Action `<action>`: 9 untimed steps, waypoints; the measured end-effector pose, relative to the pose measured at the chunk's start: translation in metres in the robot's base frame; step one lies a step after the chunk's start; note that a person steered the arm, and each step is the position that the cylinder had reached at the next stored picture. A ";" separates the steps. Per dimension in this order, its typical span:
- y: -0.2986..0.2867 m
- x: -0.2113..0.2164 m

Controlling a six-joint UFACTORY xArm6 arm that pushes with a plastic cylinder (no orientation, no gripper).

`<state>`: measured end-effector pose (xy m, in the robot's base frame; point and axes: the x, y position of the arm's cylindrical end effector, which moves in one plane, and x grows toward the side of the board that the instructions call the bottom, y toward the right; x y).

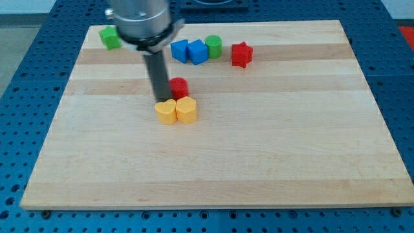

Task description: Place the red circle to the top left of the yellow heart

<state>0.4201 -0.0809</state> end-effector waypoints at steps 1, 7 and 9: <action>0.012 -0.011; -0.034 -0.033; -0.059 -0.040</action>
<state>0.3798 -0.1402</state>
